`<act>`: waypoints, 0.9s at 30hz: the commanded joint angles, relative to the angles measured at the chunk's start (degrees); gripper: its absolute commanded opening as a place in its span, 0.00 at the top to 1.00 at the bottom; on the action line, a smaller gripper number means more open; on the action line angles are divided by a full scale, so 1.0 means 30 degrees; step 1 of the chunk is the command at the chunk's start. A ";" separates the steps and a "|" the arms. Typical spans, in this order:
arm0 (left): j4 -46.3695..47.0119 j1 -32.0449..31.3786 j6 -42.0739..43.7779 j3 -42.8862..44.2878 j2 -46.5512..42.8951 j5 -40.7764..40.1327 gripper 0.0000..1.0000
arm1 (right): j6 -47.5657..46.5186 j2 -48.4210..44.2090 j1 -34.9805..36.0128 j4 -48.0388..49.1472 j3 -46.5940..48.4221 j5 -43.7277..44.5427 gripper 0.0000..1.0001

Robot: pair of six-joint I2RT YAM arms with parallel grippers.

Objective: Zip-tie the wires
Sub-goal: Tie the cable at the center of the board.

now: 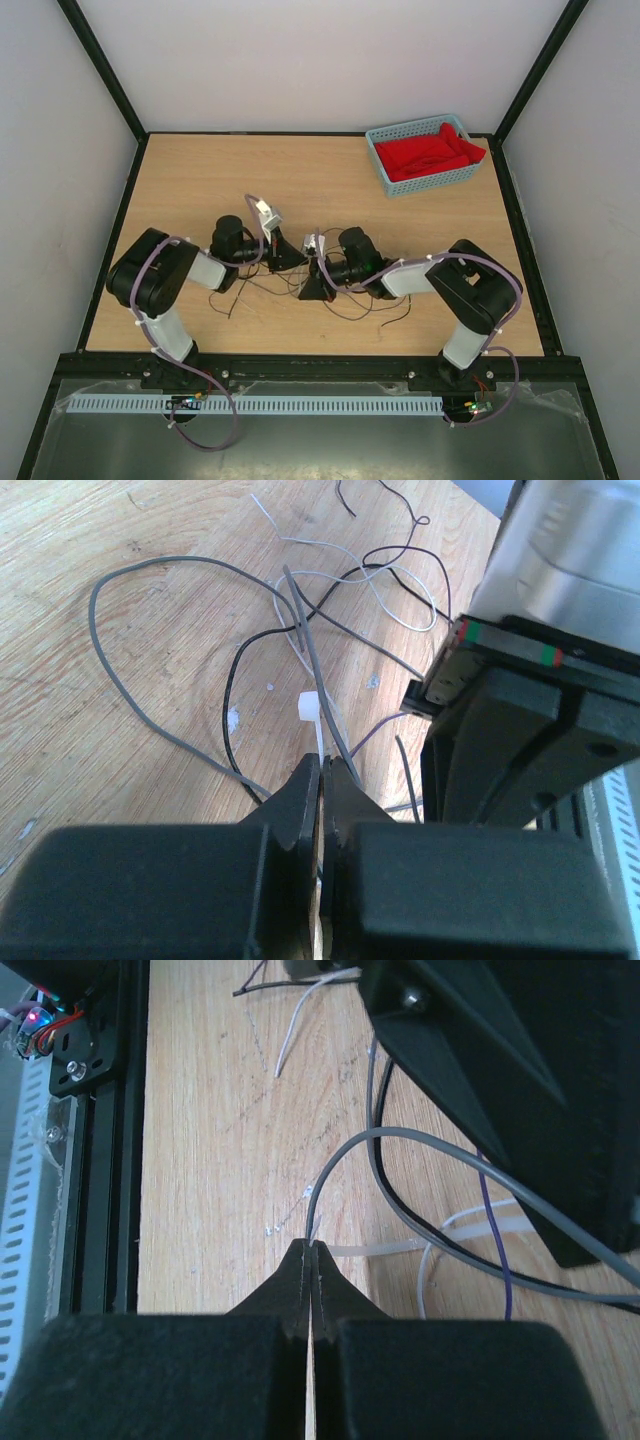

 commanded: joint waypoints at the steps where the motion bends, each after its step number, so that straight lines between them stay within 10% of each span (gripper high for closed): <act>1: 0.1095 -0.0063 0.2393 -0.0865 -0.0990 -0.0654 1.00 | 0.0189 -0.0298 -0.0530 -0.2649 0.0760 -0.1140 1.00; 27: 0.2583 -0.3786 1.0700 -0.4129 -0.3360 -0.7149 1.00 | 0.1899 -0.0328 -0.1914 -0.5351 0.1914 -0.4882 1.00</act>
